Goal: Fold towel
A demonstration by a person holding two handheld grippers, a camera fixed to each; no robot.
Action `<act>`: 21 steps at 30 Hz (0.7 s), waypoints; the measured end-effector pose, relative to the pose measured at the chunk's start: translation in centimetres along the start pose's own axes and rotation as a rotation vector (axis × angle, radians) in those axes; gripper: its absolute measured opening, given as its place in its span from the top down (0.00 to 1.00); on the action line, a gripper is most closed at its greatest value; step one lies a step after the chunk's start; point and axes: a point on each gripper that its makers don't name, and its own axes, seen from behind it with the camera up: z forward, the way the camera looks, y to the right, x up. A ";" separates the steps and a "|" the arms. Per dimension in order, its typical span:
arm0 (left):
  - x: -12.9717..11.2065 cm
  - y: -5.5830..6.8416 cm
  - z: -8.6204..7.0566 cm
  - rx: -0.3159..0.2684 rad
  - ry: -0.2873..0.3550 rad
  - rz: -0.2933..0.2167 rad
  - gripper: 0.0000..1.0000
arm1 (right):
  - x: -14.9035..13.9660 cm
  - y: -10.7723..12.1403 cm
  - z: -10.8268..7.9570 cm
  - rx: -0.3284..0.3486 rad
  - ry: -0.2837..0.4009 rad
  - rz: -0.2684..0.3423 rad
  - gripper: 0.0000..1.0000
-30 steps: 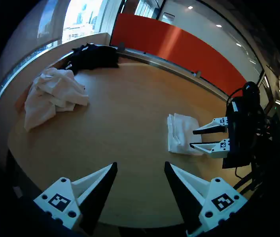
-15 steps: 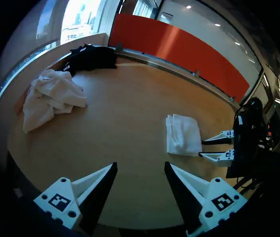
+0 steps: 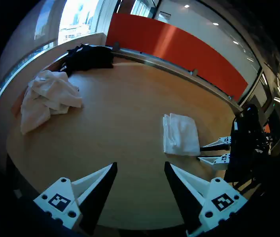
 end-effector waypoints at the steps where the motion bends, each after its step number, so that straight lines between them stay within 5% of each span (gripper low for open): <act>1: 0.0 0.0 0.0 0.000 0.000 0.000 0.12 | 0.0 0.1 0.1 -0.002 0.001 0.008 0.52; 13: 0.1 0.1 0.2 -0.004 -0.003 0.009 0.12 | 0.0 0.1 0.3 -0.013 0.020 0.057 0.91; 21: 0.2 0.2 0.2 -0.010 -0.004 0.019 0.12 | 0.8 -0.1 -0.2 -0.029 0.042 0.054 0.96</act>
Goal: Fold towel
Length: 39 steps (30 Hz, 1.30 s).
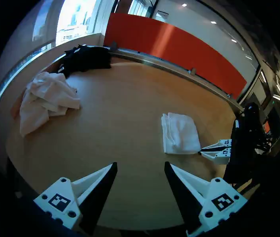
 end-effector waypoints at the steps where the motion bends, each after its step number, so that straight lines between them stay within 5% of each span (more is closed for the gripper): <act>1: 0.0 0.0 0.1 -0.002 0.000 0.001 0.12 | 0.3 0.0 -0.2 -0.001 0.006 -0.004 0.96; 23: 4.0 3.2 1.3 -0.082 0.042 0.072 0.12 | 13.9 3.1 -9.0 -0.088 0.238 -0.067 0.96; 30: 5.1 4.4 1.6 -0.105 0.053 0.098 0.12 | 15.5 5.2 -12.5 -0.134 0.287 -0.034 0.96; 39: 5.4 6.0 2.0 -0.126 0.053 0.132 0.12 | 14.1 9.8 -17.4 -0.223 0.307 0.014 0.96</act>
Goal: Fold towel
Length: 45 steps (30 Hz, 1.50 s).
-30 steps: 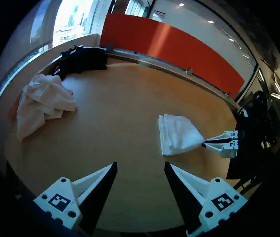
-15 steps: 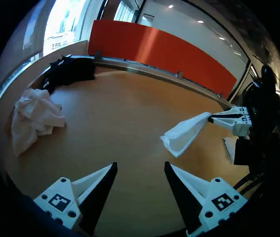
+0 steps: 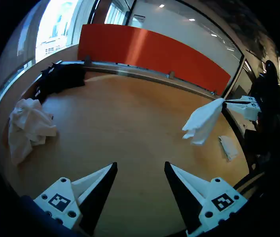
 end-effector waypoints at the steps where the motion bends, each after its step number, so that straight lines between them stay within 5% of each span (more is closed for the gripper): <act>1: 0.0 0.2 0.1 -0.002 0.000 0.003 0.12 | -0.2 0.8 -0.5 -0.010 0.000 0.005 0.96; 28: 0.1 4.0 1.9 0.009 -0.034 0.051 0.12 | -10.7 19.6 -9.8 -0.209 -0.119 0.054 0.96; 37: 0.3 5.4 2.4 0.013 -0.043 0.067 0.12 | -14.1 24.0 -11.4 -0.246 -0.159 0.075 0.96; 45: 0.1 6.8 2.7 0.006 -0.054 0.078 0.12 | -16.7 25.6 -12.3 -0.260 -0.185 0.100 0.96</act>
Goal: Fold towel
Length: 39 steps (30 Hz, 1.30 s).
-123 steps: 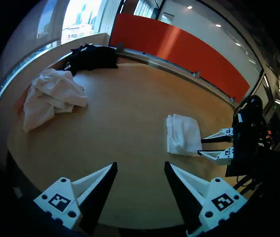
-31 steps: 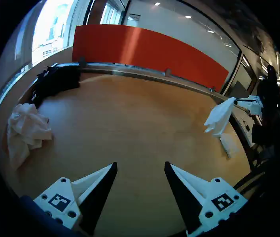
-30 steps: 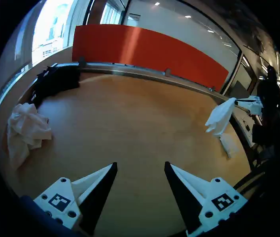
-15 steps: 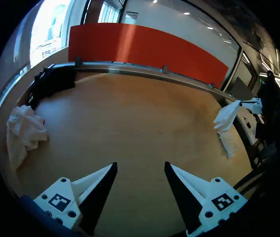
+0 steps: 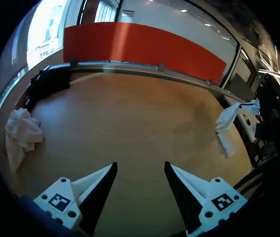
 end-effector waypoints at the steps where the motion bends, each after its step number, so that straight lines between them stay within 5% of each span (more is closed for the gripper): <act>1: 0.0 0.2 0.0 -0.001 0.000 0.002 0.12 | -0.3 0.1 -0.1 -0.001 -0.002 0.002 0.96; 12: -0.3 1.5 0.1 -0.015 -0.006 0.019 0.12 | -4.3 0.8 -1.7 -0.024 -0.041 0.030 0.96; 25: -1.2 2.6 0.0 -0.029 -0.020 0.031 0.12 | -12.9 1.3 -3.8 -0.062 -0.155 0.124 0.96; 39: -1.7 2.7 -0.2 -0.024 -0.027 0.038 0.12 | -19.1 1.3 -3.8 -0.091 -0.257 0.194 0.96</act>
